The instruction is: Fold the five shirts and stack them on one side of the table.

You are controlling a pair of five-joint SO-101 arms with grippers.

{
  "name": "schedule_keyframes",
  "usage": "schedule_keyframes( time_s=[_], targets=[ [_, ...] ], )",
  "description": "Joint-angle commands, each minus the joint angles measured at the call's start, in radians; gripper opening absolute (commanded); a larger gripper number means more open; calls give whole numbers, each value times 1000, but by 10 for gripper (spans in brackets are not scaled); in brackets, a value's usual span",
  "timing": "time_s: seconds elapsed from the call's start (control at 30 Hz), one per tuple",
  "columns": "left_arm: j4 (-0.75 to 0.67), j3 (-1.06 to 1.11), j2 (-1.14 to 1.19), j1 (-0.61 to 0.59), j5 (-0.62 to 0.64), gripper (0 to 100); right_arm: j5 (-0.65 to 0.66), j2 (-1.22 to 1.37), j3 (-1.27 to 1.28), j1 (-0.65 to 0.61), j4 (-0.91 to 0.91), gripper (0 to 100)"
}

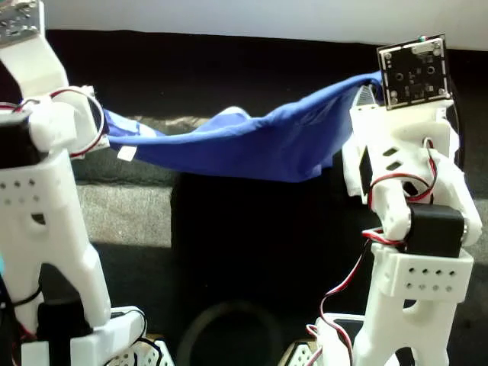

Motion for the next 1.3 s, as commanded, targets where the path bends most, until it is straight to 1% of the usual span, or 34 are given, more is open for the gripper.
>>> schedule_keyframes(
  time_s=[0.0,0.1,0.23,0.47,0.6,0.73,0.87,0.93,1.03,1.17,1.27],
  targets=[
    [-6,-27,-93,10,26,9,-3,-10,-99,7,7,7],
    [-21,38,-102,8,68,9,-3,-1,-64,4,16,7],
    [-63,254,-71,12,66,9,-3,-10,50,4,16,7],
    [-250,641,58,13,66,9,-2,-10,295,-28,10,7],
    [-358,785,139,15,48,9,-5,-10,450,-45,-73,7],
    [-416,845,182,15,-80,24,-3,-10,533,-42,-130,7],
    [-422,840,173,8,-192,123,-5,-10,539,-45,-133,7],
    [-422,840,159,8,-259,152,-3,-10,538,-45,-133,7],
    [-427,840,137,8,-373,154,-3,-10,536,-45,-133,7],
    [-477,840,117,7,-517,154,-3,-10,544,-45,-133,7],
    [-494,840,120,7,-572,155,-3,-10,539,-45,-133,7]
  ],
)
